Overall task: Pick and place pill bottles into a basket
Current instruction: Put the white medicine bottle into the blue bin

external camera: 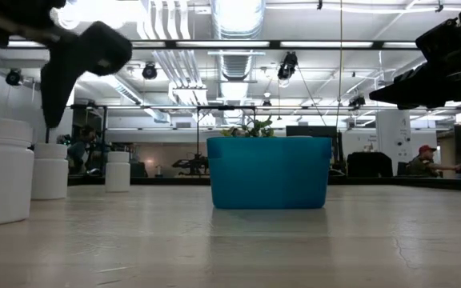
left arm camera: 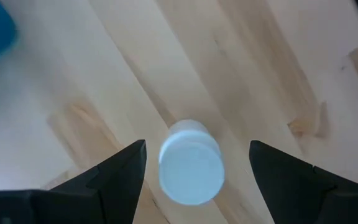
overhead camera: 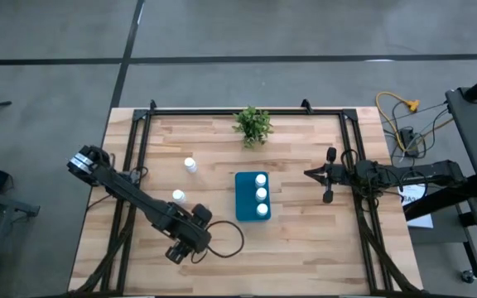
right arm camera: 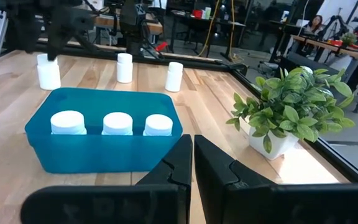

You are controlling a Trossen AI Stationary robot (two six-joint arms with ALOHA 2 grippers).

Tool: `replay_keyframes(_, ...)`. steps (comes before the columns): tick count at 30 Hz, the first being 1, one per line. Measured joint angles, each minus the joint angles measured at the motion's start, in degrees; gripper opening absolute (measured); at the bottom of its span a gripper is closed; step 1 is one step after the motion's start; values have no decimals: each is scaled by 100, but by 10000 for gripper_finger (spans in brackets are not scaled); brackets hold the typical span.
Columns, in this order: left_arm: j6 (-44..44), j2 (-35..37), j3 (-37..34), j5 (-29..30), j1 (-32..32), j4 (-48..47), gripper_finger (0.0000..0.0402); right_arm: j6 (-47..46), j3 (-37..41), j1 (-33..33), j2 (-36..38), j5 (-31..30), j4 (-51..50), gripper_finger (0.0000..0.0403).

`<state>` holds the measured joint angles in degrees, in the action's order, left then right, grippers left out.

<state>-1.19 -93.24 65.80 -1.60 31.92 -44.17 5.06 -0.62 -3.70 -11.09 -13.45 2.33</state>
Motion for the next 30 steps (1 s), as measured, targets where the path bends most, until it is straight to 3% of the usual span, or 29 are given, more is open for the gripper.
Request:
replay_keyframes(20,-3,-434,0,-18,0,0,265,-31,0,2,0,11,0,8)
replay_keyframes(25,-2,-434,0,-14,-2,0,239,-35,0,2,0,9,0,8)
replay_keyframes(30,-2,-434,0,2,-4,1,187,-35,0,2,0,8,0,8)
